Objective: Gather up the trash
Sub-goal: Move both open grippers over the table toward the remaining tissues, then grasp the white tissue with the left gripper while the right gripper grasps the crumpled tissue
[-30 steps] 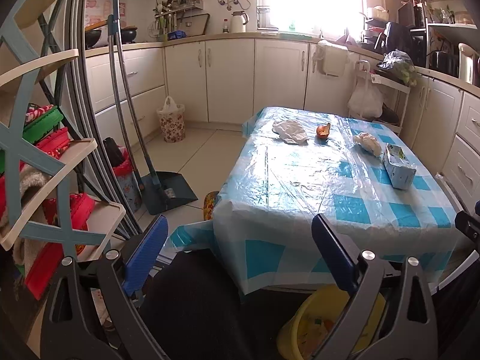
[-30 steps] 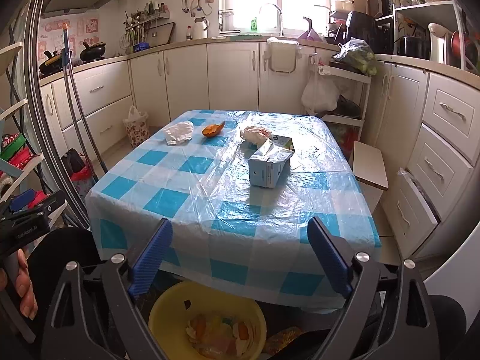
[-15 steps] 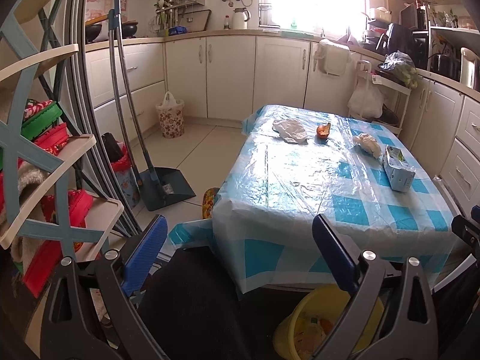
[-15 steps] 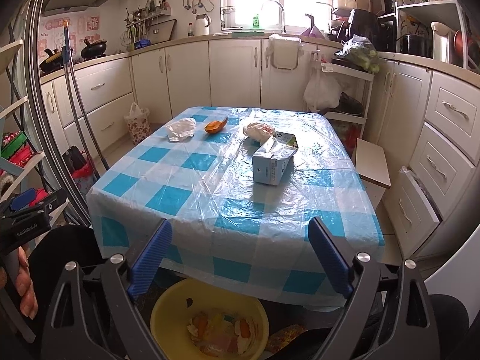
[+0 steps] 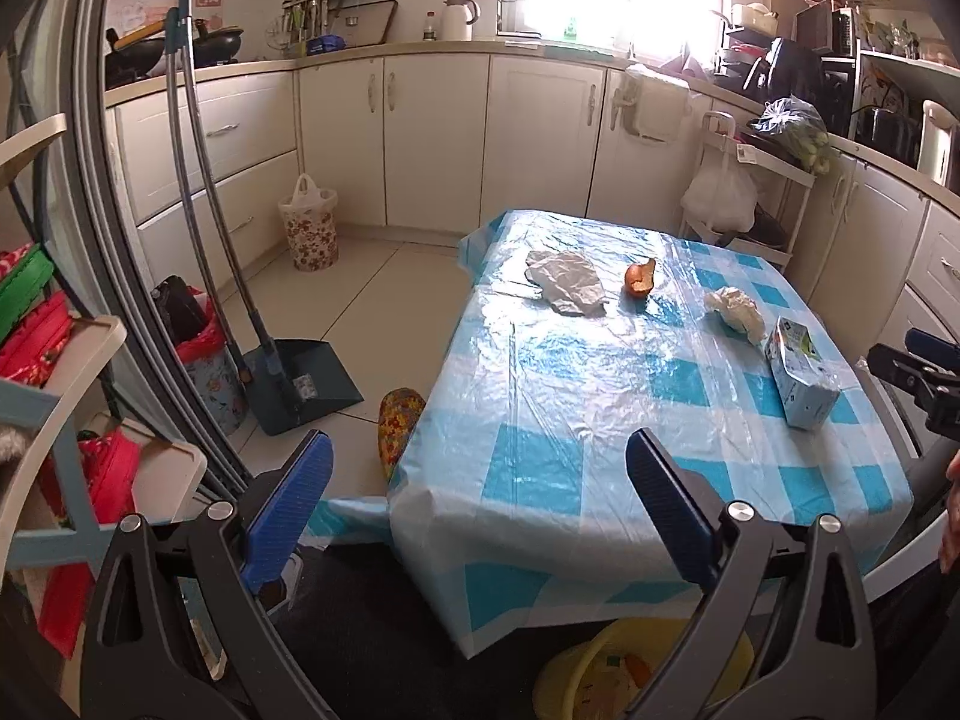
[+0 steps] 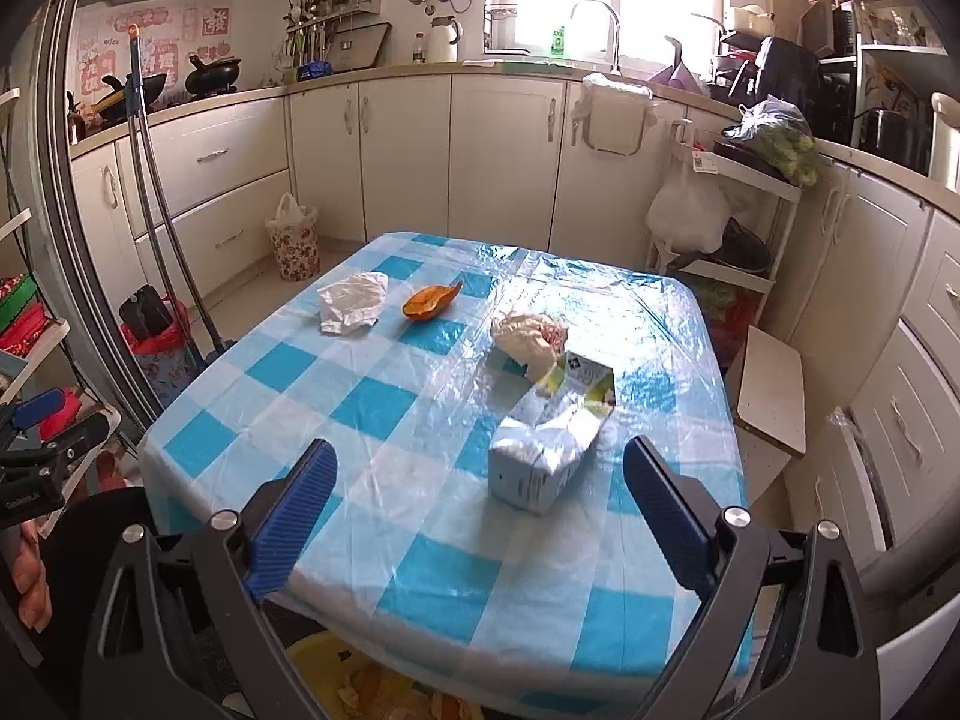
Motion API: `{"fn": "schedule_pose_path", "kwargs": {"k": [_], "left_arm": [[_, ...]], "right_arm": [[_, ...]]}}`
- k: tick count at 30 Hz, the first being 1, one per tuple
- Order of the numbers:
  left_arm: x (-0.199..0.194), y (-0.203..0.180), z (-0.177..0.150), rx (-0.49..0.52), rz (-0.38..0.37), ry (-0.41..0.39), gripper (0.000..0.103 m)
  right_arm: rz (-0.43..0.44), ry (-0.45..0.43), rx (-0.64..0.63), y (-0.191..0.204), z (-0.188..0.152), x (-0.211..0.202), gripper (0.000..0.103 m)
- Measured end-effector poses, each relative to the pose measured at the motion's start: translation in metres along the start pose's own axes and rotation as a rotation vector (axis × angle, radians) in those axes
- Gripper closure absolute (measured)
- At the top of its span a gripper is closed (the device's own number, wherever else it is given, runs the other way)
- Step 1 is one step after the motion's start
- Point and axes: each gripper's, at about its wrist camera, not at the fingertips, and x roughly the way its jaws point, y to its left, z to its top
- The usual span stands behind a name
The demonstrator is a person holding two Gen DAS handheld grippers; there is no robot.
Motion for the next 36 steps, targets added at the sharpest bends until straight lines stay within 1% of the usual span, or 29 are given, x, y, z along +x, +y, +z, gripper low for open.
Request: {"fn": "schedule_pose_path", "kwargs": {"k": [4, 6, 8, 11, 14, 17, 20, 25, 27, 28, 29, 30, 31, 32, 33, 34, 35, 36], "left_arm": [[0.031, -0.002, 0.031, 0.001, -0.008, 0.013, 0.008], [0.048, -0.006, 0.047, 0.009, -0.017, 0.024, 0.008], [0.069, -0.015, 0.064, 0.035, -0.036, 0.042, 0.008], [0.100, -0.031, 0.087, 0.089, -0.046, 0.050, 0.008], [0.139, -0.050, 0.106, 0.143, -0.053, 0.082, 0.008], [0.181, -0.064, 0.120, 0.162, -0.057, 0.126, 0.008], [0.218, -0.075, 0.130, 0.179, -0.063, 0.168, 0.008], [0.263, -0.097, 0.137, 0.252, -0.059, 0.210, 0.008], [0.278, -0.102, 0.140, 0.272, -0.067, 0.239, 0.008], [0.286, -0.105, 0.141, 0.281, -0.066, 0.257, 0.010], [0.293, -0.106, 0.141, 0.283, -0.072, 0.279, 0.013], [0.298, -0.107, 0.140, 0.281, -0.086, 0.304, 0.031], [0.305, -0.107, 0.138, 0.268, -0.117, 0.333, 0.043], [0.304, -0.105, 0.138, 0.258, -0.118, 0.319, 0.051], [0.303, -0.106, 0.137, 0.262, -0.124, 0.314, 0.068], [0.302, -0.106, 0.137, 0.261, -0.132, 0.317, 0.087], [0.301, -0.106, 0.136, 0.249, -0.138, 0.326, 0.093], [0.298, -0.103, 0.134, 0.230, -0.150, 0.332, 0.097]], "right_arm": [[0.001, 0.046, -0.015, -0.004, 0.031, 0.043, 0.011], [-0.006, 0.102, -0.030, -0.004, 0.043, 0.072, 0.011], [-0.013, 0.151, -0.044, -0.004, 0.051, 0.096, 0.011], [-0.024, 0.205, -0.055, -0.009, 0.064, 0.124, 0.011], [-0.020, 0.251, -0.032, -0.021, 0.074, 0.148, 0.011], [0.012, 0.307, -0.003, -0.032, 0.079, 0.172, 0.011], [0.040, 0.355, -0.002, -0.037, 0.079, 0.193, 0.011], [0.047, 0.418, -0.005, -0.038, 0.075, 0.216, 0.016], [0.049, 0.432, -0.008, -0.040, 0.075, 0.220, 0.024], [0.054, 0.437, -0.001, -0.042, 0.075, 0.222, 0.027], [0.059, 0.446, 0.010, -0.046, 0.074, 0.223, 0.035], [0.065, 0.457, 0.021, -0.049, 0.073, 0.225, 0.046], [0.073, 0.466, 0.027, -0.051, 0.071, 0.226, 0.051], [0.075, 0.468, 0.027, -0.053, 0.071, 0.226, 0.052], [0.079, 0.464, 0.019, -0.052, 0.071, 0.225, 0.058], [0.086, 0.461, 0.012, -0.050, 0.071, 0.224, 0.058], [0.091, 0.452, 0.008, -0.049, 0.072, 0.223, 0.060], [0.093, 0.440, 0.004, -0.047, 0.074, 0.220, 0.060]]}}
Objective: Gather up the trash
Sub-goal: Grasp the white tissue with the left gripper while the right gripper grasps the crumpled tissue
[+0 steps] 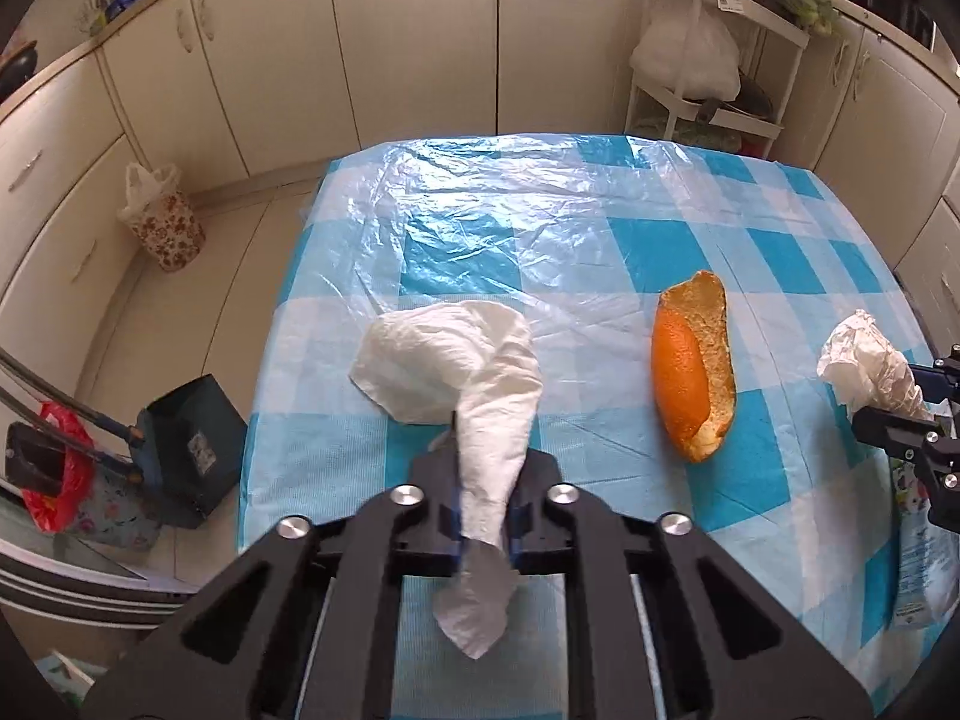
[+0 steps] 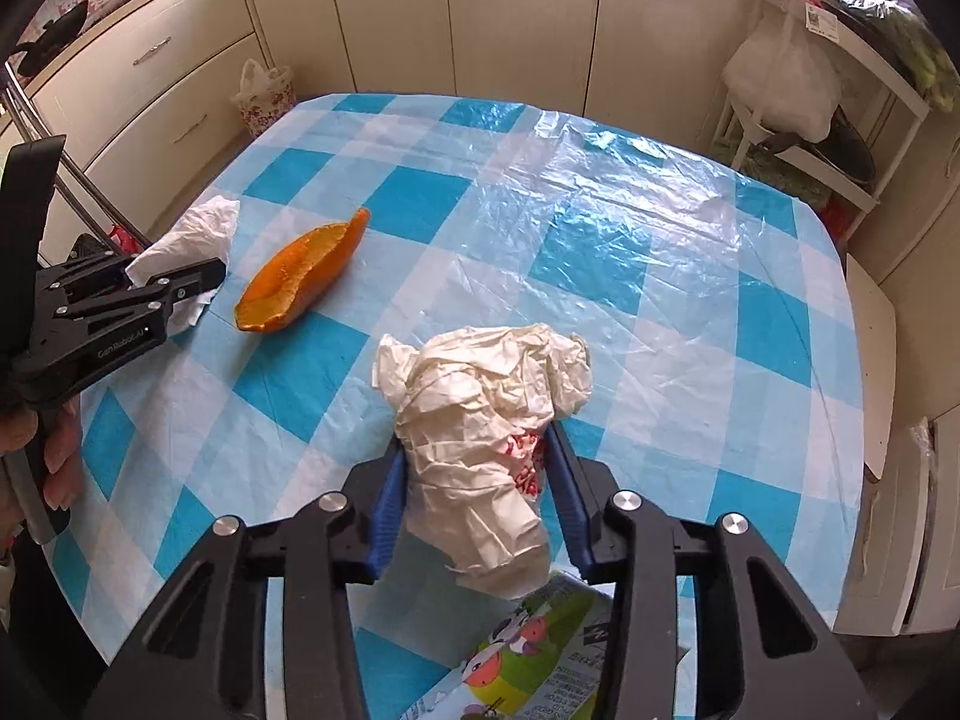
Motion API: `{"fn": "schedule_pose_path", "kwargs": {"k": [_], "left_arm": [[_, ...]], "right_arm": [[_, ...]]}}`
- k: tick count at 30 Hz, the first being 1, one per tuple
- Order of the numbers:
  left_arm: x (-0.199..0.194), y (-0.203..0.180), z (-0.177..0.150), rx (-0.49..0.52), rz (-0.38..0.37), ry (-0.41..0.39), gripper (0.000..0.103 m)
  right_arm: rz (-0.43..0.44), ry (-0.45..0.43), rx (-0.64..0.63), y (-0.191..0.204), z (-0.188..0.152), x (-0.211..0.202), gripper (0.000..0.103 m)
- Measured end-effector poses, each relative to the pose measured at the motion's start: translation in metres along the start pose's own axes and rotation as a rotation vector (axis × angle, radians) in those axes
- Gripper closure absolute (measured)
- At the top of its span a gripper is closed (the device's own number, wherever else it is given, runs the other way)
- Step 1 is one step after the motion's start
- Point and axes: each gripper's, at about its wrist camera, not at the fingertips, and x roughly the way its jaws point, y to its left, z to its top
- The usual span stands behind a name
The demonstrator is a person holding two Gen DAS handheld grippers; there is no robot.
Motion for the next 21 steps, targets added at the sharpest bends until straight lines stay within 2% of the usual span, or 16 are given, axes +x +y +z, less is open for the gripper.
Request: {"fn": "schedule_pose_path", "kwargs": {"k": [5, 8, 11, 17, 21], "left_arm": [[-0.032, 0.009, -0.030, -0.049, -0.046, -0.025, 0.098], [-0.062, 0.013, -0.059, -0.087, -0.088, -0.040, 0.098], [-0.094, 0.011, -0.090, -0.122, -0.122, -0.060, 0.098], [-0.150, -0.002, -0.155, -0.153, -0.150, -0.078, 0.098], [-0.186, -0.015, -0.189, -0.149, -0.168, -0.096, 0.098]], "right_arm": [[0.034, -0.112, -0.029, 0.017, 0.002, -0.032, 0.061], [0.080, -0.185, -0.056, 0.032, -0.003, -0.053, 0.061], [0.137, -0.220, -0.075, 0.049, -0.015, -0.068, 0.061], [0.204, -0.291, -0.089, 0.082, -0.065, -0.097, 0.061], [0.184, -0.335, -0.098, 0.097, -0.108, -0.116, 0.060]]}}
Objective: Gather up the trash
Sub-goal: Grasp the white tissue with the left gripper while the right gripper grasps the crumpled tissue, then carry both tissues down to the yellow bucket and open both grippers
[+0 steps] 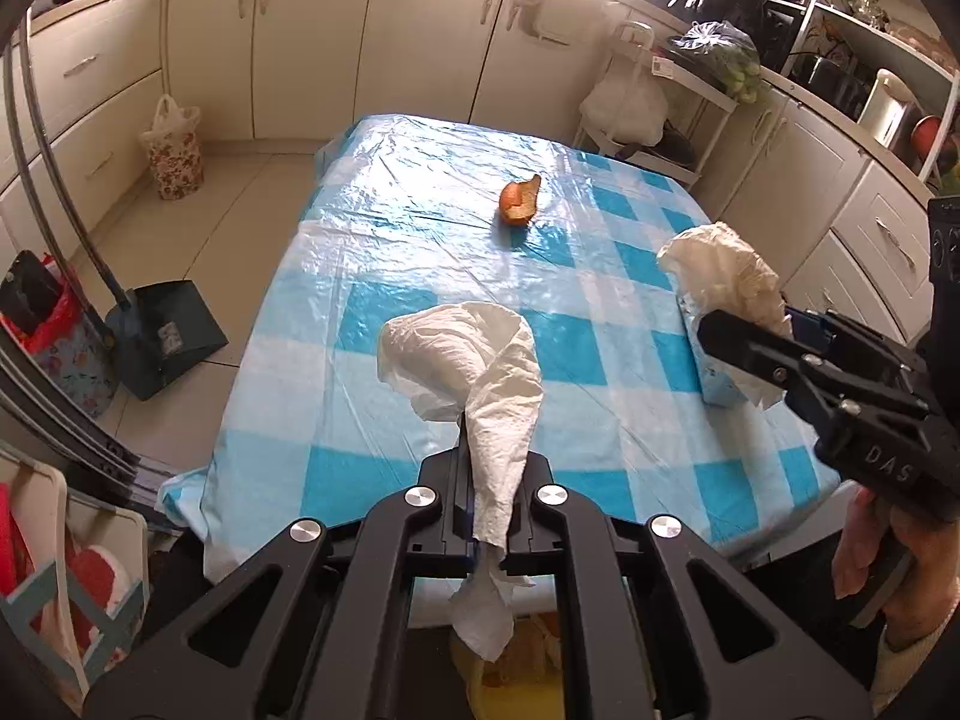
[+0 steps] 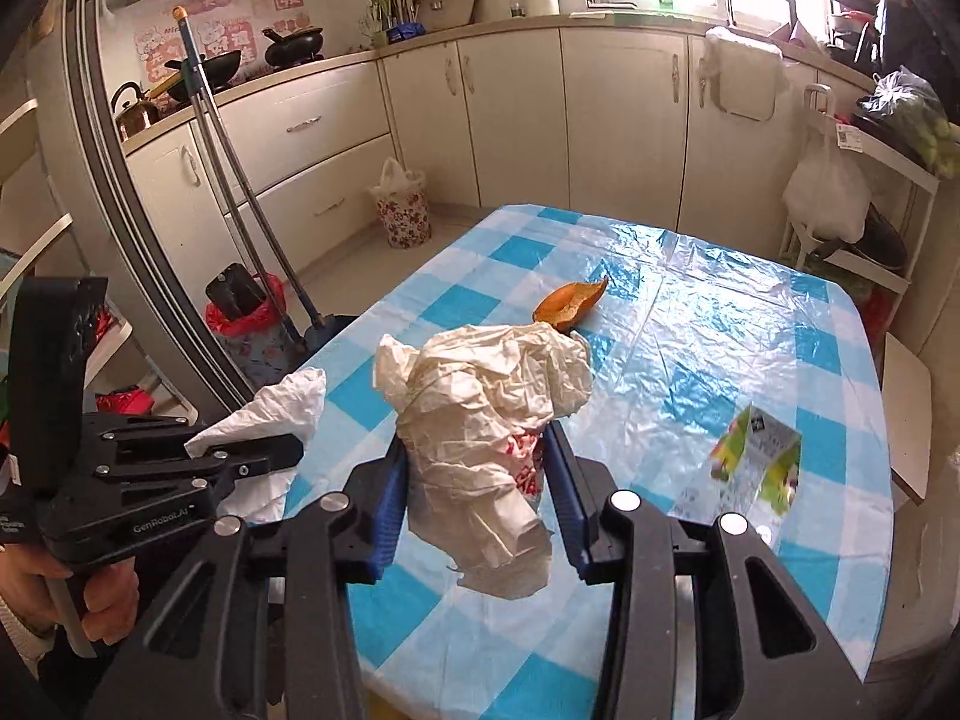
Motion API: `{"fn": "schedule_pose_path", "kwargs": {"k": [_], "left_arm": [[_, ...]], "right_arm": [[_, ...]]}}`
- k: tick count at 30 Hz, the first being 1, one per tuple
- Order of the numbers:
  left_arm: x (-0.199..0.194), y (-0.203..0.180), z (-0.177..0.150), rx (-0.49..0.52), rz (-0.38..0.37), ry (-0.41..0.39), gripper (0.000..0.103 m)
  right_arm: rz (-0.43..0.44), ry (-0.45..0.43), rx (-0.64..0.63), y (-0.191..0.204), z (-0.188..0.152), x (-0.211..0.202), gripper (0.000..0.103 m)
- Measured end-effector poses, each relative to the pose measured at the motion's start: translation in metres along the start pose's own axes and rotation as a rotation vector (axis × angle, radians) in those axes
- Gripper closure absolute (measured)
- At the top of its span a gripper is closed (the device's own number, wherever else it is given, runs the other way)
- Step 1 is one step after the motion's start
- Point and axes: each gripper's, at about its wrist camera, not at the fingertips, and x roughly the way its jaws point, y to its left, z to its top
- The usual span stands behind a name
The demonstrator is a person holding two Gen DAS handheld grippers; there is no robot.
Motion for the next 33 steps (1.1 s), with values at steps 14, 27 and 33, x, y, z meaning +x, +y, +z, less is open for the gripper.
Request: {"fn": "schedule_pose_path", "kwargs": {"k": [14, 27, 33], "left_arm": [[-0.071, -0.030, -0.067, 0.029, -0.059, -0.020, 0.098], [-0.090, -0.020, -0.091, 0.015, -0.067, -0.025, 0.098], [-0.090, -0.015, -0.099, 0.001, -0.068, -0.022, 0.098]], "right_arm": [[-0.054, 0.026, 0.098, 0.018, -0.083, -0.055, 0.058], [-0.115, 0.410, -0.001, 0.043, -0.161, -0.018, 0.057], [-0.142, 0.578, -0.047, 0.043, -0.184, 0.008, 0.047]]}}
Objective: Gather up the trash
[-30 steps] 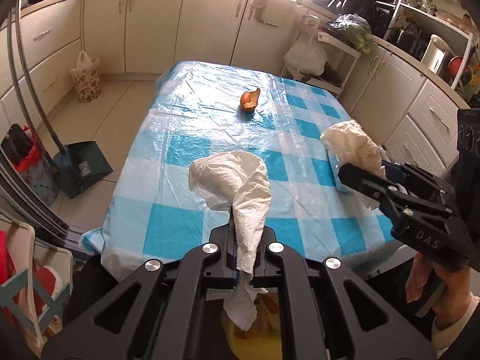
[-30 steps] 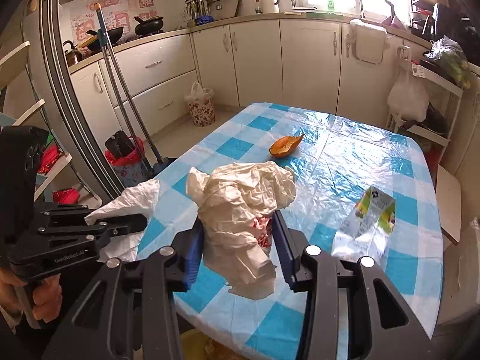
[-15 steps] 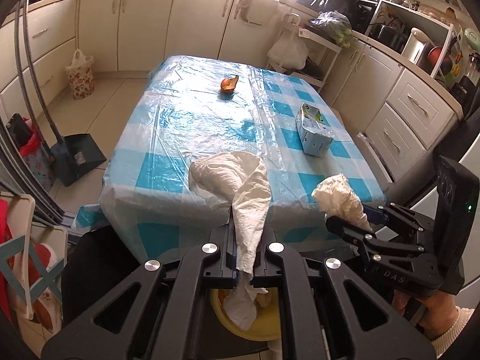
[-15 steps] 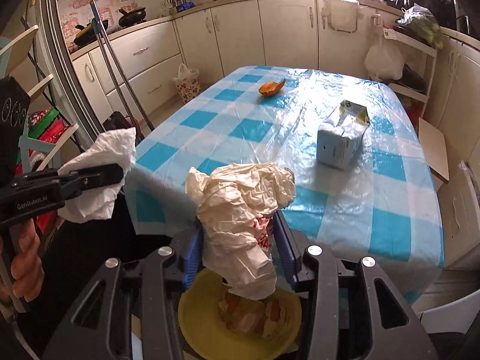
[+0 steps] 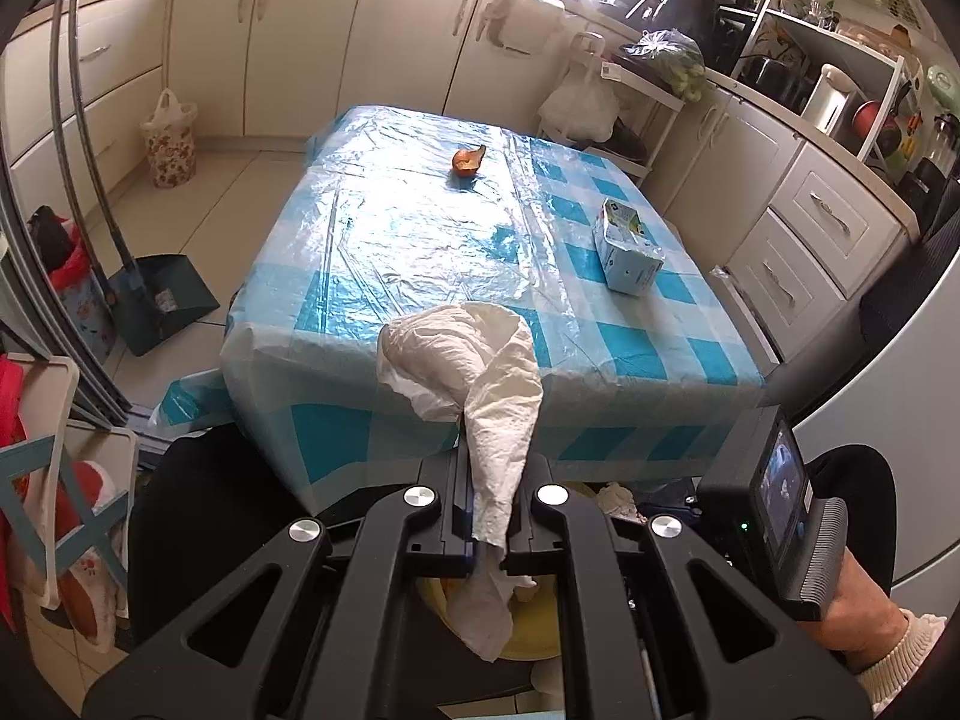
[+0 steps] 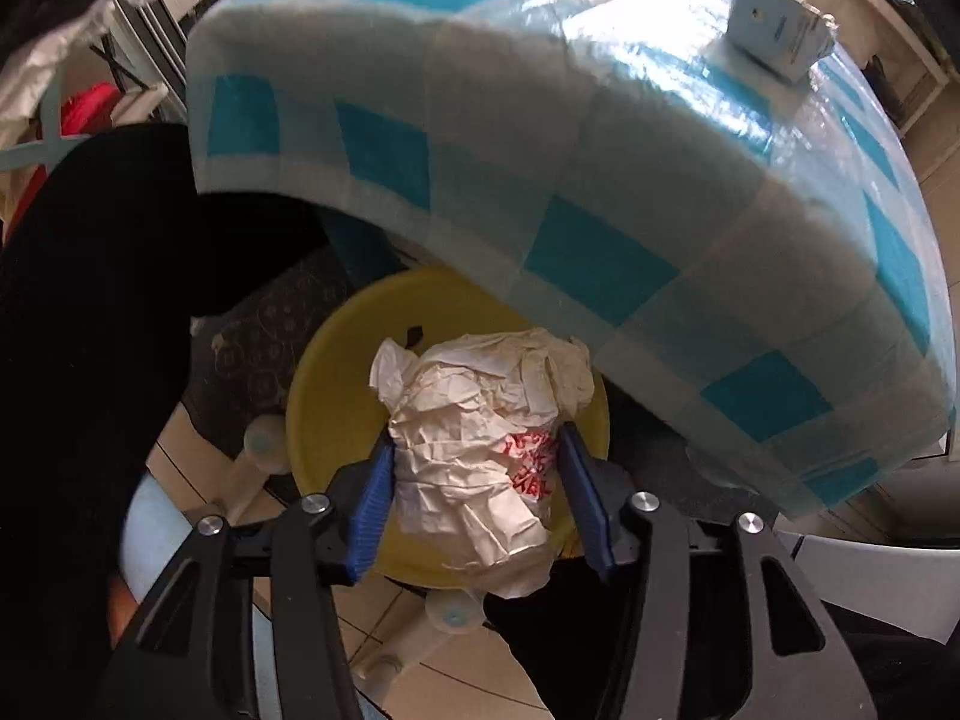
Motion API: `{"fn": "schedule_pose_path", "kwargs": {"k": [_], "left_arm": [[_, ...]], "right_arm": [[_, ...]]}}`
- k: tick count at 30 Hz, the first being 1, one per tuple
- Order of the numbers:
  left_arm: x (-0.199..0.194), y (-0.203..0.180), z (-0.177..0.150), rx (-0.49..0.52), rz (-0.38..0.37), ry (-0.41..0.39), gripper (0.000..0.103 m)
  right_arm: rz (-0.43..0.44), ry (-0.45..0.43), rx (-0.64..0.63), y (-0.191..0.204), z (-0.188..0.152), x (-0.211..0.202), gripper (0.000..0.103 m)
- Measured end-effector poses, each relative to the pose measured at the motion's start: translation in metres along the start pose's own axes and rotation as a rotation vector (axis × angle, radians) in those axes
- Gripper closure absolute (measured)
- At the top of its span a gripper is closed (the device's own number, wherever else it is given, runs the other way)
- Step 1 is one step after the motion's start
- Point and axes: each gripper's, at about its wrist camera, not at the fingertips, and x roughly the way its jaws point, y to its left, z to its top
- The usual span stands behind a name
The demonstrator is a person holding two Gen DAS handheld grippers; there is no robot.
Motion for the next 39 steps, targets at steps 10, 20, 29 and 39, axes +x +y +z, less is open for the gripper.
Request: {"fn": "schedule_pose_path", "kwargs": {"k": [10, 20, 29, 39], "left_arm": [[0.033, -0.021, -0.032, 0.042, -0.013, 0.111, 0.098], [0.114, -0.086, -0.082, 0.200, -0.055, 0.419, 0.098], [0.109, -0.106, -0.089, 0.298, 0.004, 0.360, 0.038], [0.043, -0.077, -0.053, 0.196, 0.145, -0.027, 0.030]], "right_arm": [[0.000, -0.232, 0.173, -0.034, -0.010, -0.054, 0.037], [0.037, -0.624, 0.403, -0.074, -0.036, -0.130, 0.026], [0.036, -0.668, 0.476, -0.090, -0.037, -0.136, 0.026], [-0.009, -0.723, 0.492, -0.088, -0.040, -0.140, 0.021]]}}
